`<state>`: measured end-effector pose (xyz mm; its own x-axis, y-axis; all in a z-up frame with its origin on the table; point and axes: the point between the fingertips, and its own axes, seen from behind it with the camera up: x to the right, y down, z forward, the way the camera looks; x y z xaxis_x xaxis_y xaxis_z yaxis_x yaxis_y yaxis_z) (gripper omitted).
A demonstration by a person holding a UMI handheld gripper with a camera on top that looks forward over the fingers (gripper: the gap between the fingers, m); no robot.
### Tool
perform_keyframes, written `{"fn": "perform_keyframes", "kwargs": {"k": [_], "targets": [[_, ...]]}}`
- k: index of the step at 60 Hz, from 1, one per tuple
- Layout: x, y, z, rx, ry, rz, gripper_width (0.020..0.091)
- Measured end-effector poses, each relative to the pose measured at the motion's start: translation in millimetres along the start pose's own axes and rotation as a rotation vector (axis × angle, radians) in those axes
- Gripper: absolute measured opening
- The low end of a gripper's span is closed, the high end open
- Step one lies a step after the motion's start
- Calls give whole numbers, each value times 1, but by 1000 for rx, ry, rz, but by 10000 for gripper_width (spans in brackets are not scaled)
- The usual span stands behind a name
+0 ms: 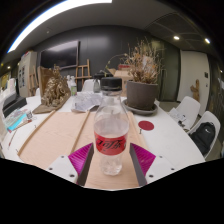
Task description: Pour water
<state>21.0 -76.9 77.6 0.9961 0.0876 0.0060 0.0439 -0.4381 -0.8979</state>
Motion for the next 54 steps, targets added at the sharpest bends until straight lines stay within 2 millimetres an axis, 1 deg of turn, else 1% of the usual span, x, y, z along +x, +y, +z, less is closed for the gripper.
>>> {"fn": "perform_keyframes", "kwargs": {"k": [4, 6, 9, 12, 19, 20, 21, 22, 27, 30, 33, 37, 41, 43, 48, 54], "targets": [[-2, 5, 14, 10, 21, -3, 563], [0, 7, 19, 11, 40, -1, 489], [2, 3, 23, 40, 62, 0, 479], [1, 1, 25, 52, 60, 8, 438], [5, -1, 27, 67, 86, 40, 304], [6, -1, 27, 67, 90, 40, 288], [6, -1, 27, 66, 94, 38, 287], [6, -1, 27, 65, 95, 35, 258], [6, -2, 29, 49, 106, 2, 253], [6, -6, 28, 46, 119, -15, 252], [10, -19, 25, 47, 134, -31, 253], [23, -40, 22, 46, 169, -77, 254], [40, -68, 20, 54, 210, -151, 253], [52, -81, 22, 58, 231, -196, 252], [79, -118, 31, 65, 296, -337, 252], [116, -159, 51, 75, 366, -538, 252]]}}
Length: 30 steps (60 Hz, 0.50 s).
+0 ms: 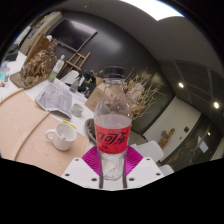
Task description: Pour water
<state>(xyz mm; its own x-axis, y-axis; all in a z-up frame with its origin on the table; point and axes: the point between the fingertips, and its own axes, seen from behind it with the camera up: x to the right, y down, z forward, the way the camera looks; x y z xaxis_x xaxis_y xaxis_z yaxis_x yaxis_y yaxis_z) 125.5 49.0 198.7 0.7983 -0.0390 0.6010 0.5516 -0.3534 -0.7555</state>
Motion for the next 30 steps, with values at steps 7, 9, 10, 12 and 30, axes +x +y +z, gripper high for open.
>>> {"fn": "perform_keyframes", "kwargs": {"k": [7, 9, 10, 12, 30], "targets": [[37, -18, 47, 46, 85, -271, 254], [42, -22, 62, 63, 105, -353, 252], [46, -24, 66, 67, 112, -396, 251], [50, -28, 76, 78, 130, -478, 252], [15, -37, 147, 239, 193, -1072, 251]]}}
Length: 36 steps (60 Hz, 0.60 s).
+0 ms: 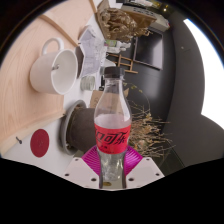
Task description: Pour water
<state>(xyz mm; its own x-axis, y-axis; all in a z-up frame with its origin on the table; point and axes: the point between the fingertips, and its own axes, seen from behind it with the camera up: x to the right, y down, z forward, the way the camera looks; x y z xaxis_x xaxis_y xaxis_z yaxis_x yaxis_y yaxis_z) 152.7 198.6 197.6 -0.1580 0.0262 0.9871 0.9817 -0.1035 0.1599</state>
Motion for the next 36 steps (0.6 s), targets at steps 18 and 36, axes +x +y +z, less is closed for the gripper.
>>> {"fn": "perform_keyframes", "kwargs": {"k": [18, 36], "targets": [[-31, -14, 18, 77, 2, -209, 250], [-15, -1, 12, -9, -123, 345, 252]]}}
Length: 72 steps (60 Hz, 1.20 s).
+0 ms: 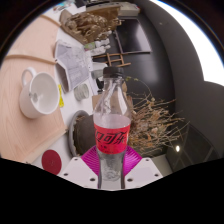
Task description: Pour water
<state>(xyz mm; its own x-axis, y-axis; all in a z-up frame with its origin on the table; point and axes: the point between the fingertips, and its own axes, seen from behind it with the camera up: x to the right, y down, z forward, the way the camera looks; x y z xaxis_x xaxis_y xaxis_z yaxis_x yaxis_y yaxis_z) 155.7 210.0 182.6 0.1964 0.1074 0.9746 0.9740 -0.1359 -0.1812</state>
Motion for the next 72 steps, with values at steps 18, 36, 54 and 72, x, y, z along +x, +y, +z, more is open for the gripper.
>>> {"fn": "perform_keyframes", "kwargs": {"k": [18, 36, 54, 72], "targets": [[-7, 20, -9, -64, -198, 861, 256], [-72, 30, 6, -41, -351, 1236, 255], [-116, 46, 5, -33, -346, 1295, 292], [-106, 54, -17, -125, -359, 1353, 851]]}}
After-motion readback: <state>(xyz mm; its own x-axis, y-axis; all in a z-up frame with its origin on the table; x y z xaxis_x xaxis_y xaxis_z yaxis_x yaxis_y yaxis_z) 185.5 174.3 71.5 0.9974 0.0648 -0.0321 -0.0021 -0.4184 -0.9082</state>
